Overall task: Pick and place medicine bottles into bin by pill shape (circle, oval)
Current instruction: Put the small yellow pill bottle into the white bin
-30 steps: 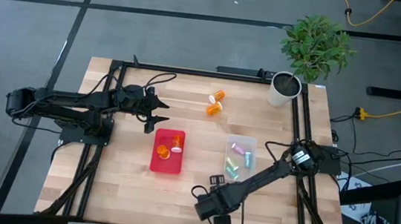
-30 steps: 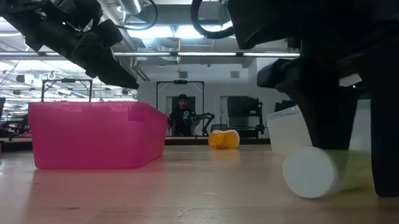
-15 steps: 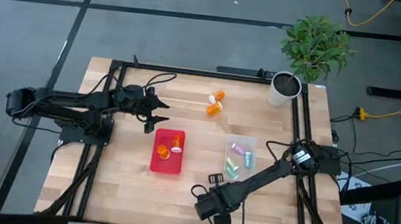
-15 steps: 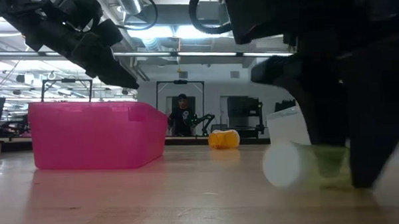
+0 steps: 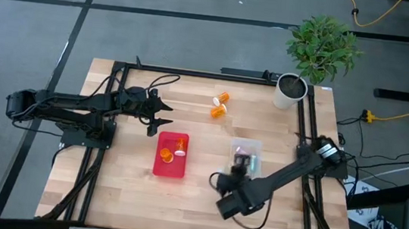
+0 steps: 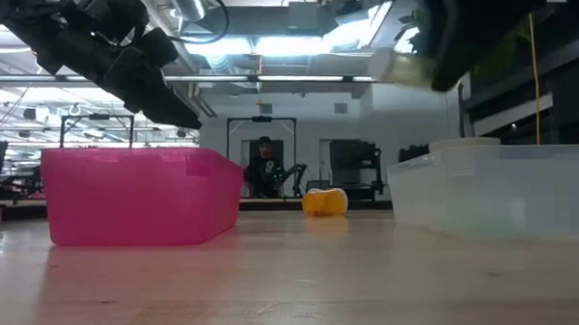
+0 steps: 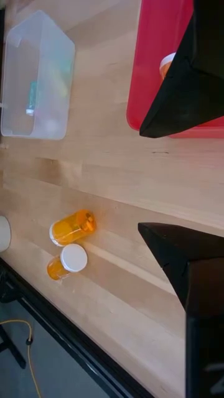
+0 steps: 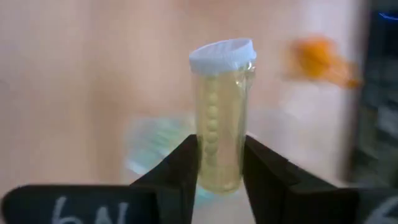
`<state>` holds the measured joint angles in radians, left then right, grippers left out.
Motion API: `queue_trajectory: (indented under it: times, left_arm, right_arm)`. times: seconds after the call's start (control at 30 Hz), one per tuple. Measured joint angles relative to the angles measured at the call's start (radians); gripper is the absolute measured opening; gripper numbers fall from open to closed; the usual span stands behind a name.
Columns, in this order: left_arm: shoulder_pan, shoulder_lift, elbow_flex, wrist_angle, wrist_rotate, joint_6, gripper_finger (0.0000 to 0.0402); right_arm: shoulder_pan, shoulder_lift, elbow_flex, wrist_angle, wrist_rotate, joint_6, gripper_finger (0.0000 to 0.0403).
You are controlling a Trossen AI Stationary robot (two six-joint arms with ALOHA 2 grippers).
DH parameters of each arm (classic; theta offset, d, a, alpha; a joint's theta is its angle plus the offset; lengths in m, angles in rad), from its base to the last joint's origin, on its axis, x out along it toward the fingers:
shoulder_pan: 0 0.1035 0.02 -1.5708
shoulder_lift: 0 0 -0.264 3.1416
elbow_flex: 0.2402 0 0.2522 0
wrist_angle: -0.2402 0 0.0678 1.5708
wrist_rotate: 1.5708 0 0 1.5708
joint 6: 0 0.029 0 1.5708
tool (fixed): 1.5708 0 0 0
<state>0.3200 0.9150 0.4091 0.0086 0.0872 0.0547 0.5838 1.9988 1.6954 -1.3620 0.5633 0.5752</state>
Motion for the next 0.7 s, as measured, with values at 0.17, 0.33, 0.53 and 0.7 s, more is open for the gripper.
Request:
queue_trajectory:
  times: [0.17, 0.33, 0.53, 0.7]
  left_arm:
    - [0.0, 0.0, 0.0, 0.0, 0.0, 0.0, 0.0229]
    - [0.0, 0.0, 0.0, 0.0, 0.0, 0.0, 0.0229]
    - [0.0, 0.0, 0.0, 0.0, 0.0, 0.001, 0.0229]
    - [0.0, 0.0, 0.0, 0.001, 0.0, 0.001, 0.0229]
  right_arm:
    - [-0.006, -0.063, -0.04, -0.22, 0.055, 0.243, 0.0112]
    - [-0.016, -0.14, -0.135, -0.127, 0.025, 0.211, 0.0112]
    - [-0.045, -0.215, -0.262, -0.102, -0.045, 0.27, 0.0113]
    - [-0.059, -0.262, -0.345, 0.098, -0.181, 0.175, 0.0113]
